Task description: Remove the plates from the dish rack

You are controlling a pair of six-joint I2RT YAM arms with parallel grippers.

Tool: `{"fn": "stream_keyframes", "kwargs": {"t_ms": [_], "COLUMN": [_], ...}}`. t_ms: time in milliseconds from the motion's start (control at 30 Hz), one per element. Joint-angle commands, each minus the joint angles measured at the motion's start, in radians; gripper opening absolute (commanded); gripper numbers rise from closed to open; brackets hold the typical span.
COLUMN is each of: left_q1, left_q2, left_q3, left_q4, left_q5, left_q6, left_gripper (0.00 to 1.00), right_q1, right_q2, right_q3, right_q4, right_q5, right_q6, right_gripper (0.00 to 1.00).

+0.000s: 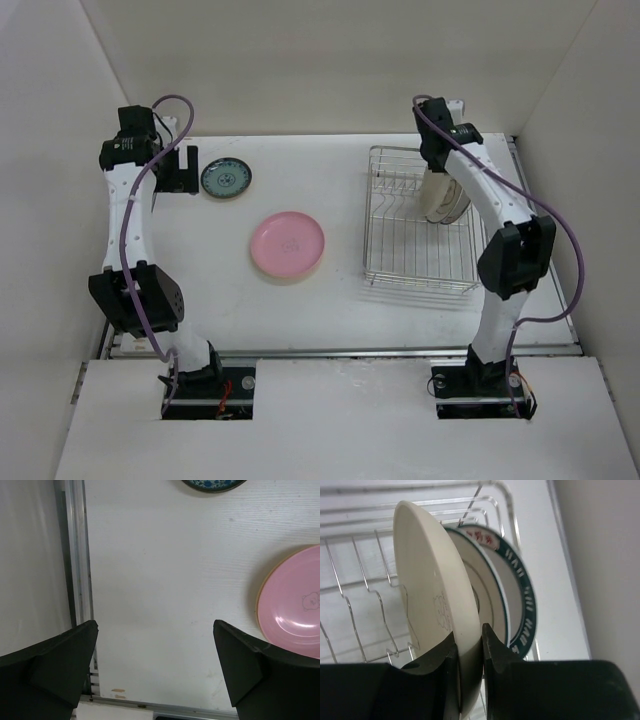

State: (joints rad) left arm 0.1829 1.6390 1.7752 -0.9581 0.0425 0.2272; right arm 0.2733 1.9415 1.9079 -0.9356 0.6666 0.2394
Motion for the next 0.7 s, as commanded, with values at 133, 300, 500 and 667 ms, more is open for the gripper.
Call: {"fn": "stream_keyframes", "kwargs": {"t_ms": [133,300,500,667], "left_q1": [-0.003,-0.003,-0.003,-0.003], "left_q2": [-0.044,-0.044,-0.044,-0.053], "left_q3": [-0.002,-0.002,-0.011,-0.02], "left_q4": [-0.028,-0.028,-0.028,-0.039], "left_q5": [0.076,0.085,0.096,0.04], "left_q6": [-0.025,-0.045,-0.045,-0.045], "left_gripper": [1.0,1.0,1.0,1.0], "right_q1": [0.085,0.234,0.326,0.377], "right_q2": [-0.13,-0.199,-0.153,0.037], "right_q3": [0.298,0.286,0.099,0.131], "right_q4": [-0.006,0.079,0.274,0.34], "right_q5": [0.292,0.241,-0.52,-0.964], "right_q6": [-0.095,-0.106,-0.055,-0.034], "right_gripper": [0.0,0.0,0.0,0.0]}}
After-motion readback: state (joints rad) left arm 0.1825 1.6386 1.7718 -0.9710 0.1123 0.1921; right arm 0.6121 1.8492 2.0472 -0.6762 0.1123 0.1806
